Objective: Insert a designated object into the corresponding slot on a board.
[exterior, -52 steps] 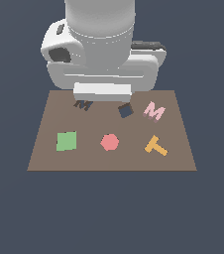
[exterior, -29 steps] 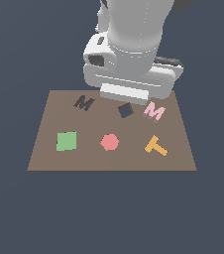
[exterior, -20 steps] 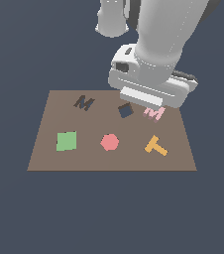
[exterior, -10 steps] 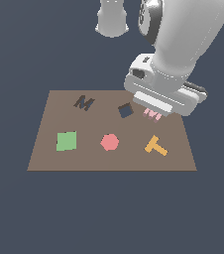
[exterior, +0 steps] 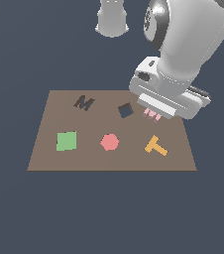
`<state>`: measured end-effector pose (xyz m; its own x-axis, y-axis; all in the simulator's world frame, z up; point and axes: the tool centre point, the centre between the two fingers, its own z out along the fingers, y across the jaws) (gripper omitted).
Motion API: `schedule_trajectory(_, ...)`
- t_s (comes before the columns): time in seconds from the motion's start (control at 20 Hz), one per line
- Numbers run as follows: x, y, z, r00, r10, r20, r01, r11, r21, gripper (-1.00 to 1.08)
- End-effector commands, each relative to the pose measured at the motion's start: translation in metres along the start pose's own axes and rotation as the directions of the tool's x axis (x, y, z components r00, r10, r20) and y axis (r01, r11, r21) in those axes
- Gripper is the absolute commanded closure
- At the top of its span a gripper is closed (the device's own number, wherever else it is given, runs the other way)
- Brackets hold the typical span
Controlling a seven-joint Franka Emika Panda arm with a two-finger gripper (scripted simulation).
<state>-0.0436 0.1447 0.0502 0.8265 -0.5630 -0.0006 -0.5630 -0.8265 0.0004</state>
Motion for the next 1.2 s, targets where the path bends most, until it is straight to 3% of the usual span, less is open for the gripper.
schedule_trajectory(0.0, 0.000, 0.000, 0.000, 1.000, 0.000, 0.000, 0.000, 1.000, 0.000, -0.92)
schedule_trajectory(0.5, 0.001, 0.000, 0.020, 1.000, 0.004, -0.001, -0.004, 1.000, 0.000, -0.92)
schedule_trajectory(0.55, 0.001, 0.000, 0.020, 1.000, 0.004, -0.001, -0.004, 1.000, 0.000, 1.08)
schedule_trajectory(1.15, 0.001, -0.001, 0.017, 1.000, 0.004, -0.001, -0.004, 1.000, 0.001, 1.08)
